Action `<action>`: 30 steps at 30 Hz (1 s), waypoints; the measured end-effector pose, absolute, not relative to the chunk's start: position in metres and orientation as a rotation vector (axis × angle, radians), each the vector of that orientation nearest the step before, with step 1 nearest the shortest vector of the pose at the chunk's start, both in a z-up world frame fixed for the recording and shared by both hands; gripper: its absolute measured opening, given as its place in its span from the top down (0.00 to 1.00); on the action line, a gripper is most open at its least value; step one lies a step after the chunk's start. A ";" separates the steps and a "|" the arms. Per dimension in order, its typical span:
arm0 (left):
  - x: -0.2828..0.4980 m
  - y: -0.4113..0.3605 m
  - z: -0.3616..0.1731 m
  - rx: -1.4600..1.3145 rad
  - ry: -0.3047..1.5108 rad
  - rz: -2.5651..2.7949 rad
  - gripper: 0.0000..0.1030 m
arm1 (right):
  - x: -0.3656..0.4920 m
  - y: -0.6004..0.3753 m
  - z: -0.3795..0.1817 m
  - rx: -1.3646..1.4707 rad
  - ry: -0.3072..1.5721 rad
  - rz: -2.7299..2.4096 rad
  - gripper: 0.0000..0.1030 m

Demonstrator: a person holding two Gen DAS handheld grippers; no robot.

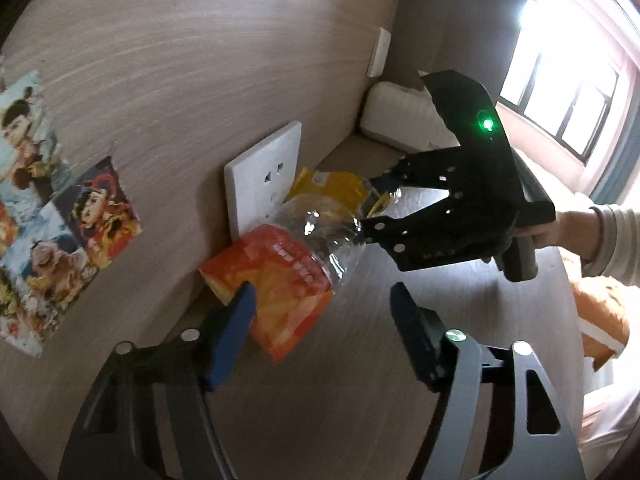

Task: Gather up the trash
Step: 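Grasp the orange-labelled bottle with the left tool while the right tool grasps the yellow chip bag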

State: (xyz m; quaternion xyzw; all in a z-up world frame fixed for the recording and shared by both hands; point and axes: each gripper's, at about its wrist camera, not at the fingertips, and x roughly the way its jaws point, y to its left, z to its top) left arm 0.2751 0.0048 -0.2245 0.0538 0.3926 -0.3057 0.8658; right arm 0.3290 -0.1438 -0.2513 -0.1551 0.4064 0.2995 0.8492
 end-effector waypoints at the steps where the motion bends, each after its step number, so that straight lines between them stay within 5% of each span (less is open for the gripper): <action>1: 0.275 0.004 -0.224 0.119 0.818 -0.638 0.35 | 0.329 -0.144 -0.251 -0.327 0.855 0.632 0.50; 19: 0.284 0.007 -0.249 0.125 0.880 -0.603 0.35 | 0.333 -0.142 -0.246 -0.349 0.861 0.649 0.52; 21: 0.292 0.001 -0.254 0.091 0.898 -0.628 0.60 | 0.329 -0.138 -0.245 -0.365 0.847 0.645 0.56; 25: 0.299 -0.014 -0.252 0.076 0.899 -0.595 0.73 | 0.326 -0.143 -0.239 -0.368 0.833 0.630 0.73; 30: 0.280 -0.032 -0.228 0.060 0.864 -0.547 0.93 | 0.303 -0.165 -0.209 -0.307 0.786 0.621 0.76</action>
